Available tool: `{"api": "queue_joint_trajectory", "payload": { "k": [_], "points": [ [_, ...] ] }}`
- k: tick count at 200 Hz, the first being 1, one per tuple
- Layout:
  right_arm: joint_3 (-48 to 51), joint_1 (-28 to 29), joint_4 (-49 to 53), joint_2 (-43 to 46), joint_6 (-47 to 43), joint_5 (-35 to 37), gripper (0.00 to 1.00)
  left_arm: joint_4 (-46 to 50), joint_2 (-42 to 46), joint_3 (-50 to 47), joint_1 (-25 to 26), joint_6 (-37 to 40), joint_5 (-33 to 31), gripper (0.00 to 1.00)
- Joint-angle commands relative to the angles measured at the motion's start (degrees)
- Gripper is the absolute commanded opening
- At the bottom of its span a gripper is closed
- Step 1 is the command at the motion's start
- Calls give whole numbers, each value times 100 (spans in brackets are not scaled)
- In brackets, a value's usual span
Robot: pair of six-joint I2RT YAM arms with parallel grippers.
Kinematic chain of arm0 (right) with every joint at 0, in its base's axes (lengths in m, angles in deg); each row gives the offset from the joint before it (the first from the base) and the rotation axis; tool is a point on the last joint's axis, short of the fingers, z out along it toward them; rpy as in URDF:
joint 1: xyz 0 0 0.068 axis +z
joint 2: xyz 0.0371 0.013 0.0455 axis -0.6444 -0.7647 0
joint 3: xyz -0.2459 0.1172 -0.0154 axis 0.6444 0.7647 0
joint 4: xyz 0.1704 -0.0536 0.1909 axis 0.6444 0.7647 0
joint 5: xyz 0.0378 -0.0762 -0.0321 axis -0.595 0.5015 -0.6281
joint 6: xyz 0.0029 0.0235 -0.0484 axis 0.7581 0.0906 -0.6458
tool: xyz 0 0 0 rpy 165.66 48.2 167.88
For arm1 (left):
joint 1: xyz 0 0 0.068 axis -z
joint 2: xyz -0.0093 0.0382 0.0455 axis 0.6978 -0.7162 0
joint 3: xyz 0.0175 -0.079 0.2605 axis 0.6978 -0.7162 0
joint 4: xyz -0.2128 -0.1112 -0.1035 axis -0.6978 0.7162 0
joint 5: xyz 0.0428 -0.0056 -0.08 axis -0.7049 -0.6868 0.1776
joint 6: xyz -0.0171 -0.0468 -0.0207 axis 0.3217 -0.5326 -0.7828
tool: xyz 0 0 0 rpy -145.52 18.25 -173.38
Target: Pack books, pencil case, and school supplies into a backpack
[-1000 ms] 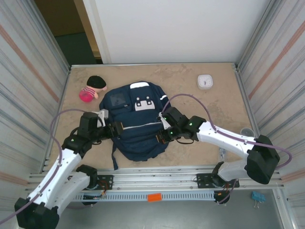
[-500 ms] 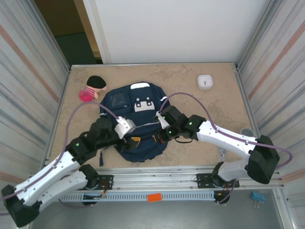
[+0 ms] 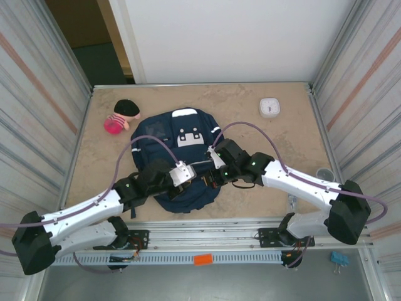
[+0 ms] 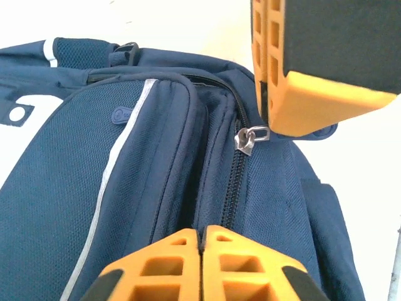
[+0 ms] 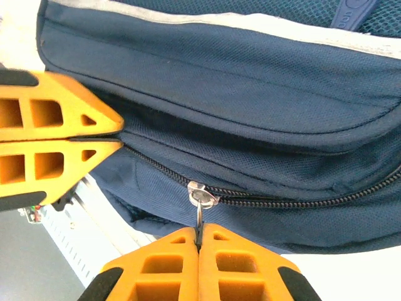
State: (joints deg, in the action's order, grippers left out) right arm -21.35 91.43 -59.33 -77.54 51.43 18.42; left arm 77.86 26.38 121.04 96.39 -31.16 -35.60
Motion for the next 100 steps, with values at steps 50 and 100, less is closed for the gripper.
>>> {"api": "queue_joint_trajectory", "payload": {
  "k": [50, 100],
  "points": [
    [404, -27, -781, -86, 60, -196, 0, -852, 532, -443, -8, 56, 324, 0],
    [586, 125, -1201, -411, 199, -58, 24, -1247, 502, -461, -5, -140, 531, 0]
  ]
}}
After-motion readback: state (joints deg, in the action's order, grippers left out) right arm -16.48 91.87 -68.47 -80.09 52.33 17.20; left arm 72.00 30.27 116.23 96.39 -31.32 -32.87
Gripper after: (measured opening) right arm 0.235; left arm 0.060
